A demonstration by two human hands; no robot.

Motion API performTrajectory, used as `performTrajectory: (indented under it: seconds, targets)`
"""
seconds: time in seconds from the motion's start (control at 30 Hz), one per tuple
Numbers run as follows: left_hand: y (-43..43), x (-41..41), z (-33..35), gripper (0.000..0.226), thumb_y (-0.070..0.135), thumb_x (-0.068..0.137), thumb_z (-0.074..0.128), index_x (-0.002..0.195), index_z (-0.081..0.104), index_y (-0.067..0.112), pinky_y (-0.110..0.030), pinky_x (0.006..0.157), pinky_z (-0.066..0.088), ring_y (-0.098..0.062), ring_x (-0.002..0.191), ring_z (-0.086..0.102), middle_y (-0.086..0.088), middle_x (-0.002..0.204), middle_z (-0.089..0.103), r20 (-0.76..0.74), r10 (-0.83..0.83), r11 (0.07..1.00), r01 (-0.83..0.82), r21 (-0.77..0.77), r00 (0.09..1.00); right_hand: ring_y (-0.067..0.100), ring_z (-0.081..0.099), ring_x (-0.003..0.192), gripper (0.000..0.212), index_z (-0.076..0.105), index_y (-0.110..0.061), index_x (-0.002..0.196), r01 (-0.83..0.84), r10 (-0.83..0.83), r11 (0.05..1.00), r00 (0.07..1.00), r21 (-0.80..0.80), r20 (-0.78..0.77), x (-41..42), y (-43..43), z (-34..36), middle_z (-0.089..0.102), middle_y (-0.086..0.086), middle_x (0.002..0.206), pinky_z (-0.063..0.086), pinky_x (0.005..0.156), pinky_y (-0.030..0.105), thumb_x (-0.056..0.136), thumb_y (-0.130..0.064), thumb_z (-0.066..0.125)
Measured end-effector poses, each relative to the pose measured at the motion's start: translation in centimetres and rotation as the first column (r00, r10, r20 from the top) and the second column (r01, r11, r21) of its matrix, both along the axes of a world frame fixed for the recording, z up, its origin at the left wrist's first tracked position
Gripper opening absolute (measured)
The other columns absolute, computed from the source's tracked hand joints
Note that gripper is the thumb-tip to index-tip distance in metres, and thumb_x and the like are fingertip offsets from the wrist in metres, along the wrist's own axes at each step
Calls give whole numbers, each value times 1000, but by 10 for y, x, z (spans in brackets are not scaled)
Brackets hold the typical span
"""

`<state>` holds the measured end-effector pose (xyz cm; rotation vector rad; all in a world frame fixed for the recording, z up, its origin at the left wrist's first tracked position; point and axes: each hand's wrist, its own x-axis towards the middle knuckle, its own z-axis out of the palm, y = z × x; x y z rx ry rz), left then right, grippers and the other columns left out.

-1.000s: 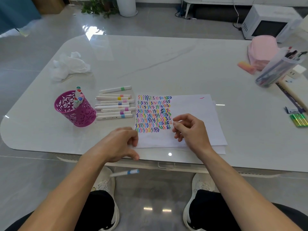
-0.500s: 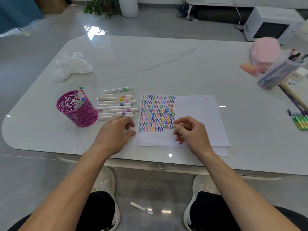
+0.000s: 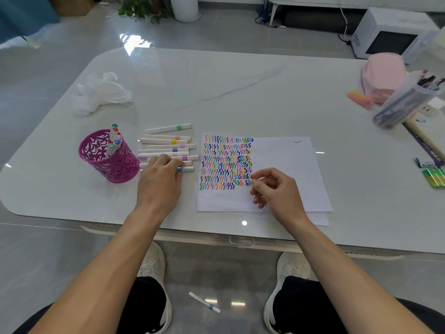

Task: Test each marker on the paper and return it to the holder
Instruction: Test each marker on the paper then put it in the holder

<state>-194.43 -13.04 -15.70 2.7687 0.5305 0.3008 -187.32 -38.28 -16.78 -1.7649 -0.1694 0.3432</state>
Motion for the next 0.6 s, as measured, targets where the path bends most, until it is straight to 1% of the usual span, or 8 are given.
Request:
performTrajectory:
  seconds: [0.1,0.2,0.3,0.37,0.43,0.47,0.53,0.6]
  targets:
    - [0,2,-1,20,19,92,70,111,73,15,-45,80,51,-29,107,54,-6,108,63,-7,1,1000,-1,11,1000,20,62,53,6,70,-5,99,6,-6,1000,1000,14,-10,1,0,0,71,10,69,51,48,29,96,-2,67]
    - [-2,1,-1,15,20,89,74,103,74,14,-43,80,47,-28,105,54,-4,107,65,-13,-42,999,42,30,999,21,62,53,6,70,-5,99,4,-4,1000,1000,16,-9,1,1,0,71,10,69,51,48,29,96,-2,67]
    - [-4,0,1,10,19,92,70,101,72,16,-38,83,42,-25,103,54,-1,107,70,2,-108,993,108,43,994,20,62,53,6,70,-5,99,-2,2,1000,1000,18,-3,0,1,2,71,8,68,51,49,29,96,-2,67]
    - [-7,0,6,7,19,94,67,101,70,17,-35,82,38,-24,99,55,1,103,71,59,-137,991,136,15,989,20,62,53,7,71,-6,98,-2,2,1000,1000,30,-1,-1,1,4,70,9,68,51,48,29,95,-1,67]
    - [-12,0,14,9,19,95,65,104,68,18,-33,81,38,-22,95,55,3,99,70,150,-157,986,164,-38,976,20,62,53,7,71,-7,97,-5,5,999,1000,36,8,-1,1,6,71,11,69,51,49,29,95,-1,67]
    - [-15,0,19,14,18,96,64,109,68,19,-31,81,39,-20,95,55,5,98,68,201,-166,980,184,-76,965,20,63,54,7,71,-7,97,-7,6,999,1000,37,13,-2,1,7,71,11,70,52,49,29,95,-1,67]
    - [-21,-1,30,29,15,98,61,126,65,23,-21,79,40,-10,93,50,9,99,62,270,-175,957,228,-180,947,20,64,54,6,70,-8,98,-16,15,999,999,34,29,-2,1,10,72,11,71,53,50,29,95,-3,67]
    - [-27,-3,39,38,14,99,58,134,60,29,-10,73,38,-2,86,46,12,99,58,307,-180,922,269,-278,934,20,65,55,6,70,-9,98,-37,35,999,998,30,52,-3,2,12,72,10,71,54,51,30,96,-4,68]
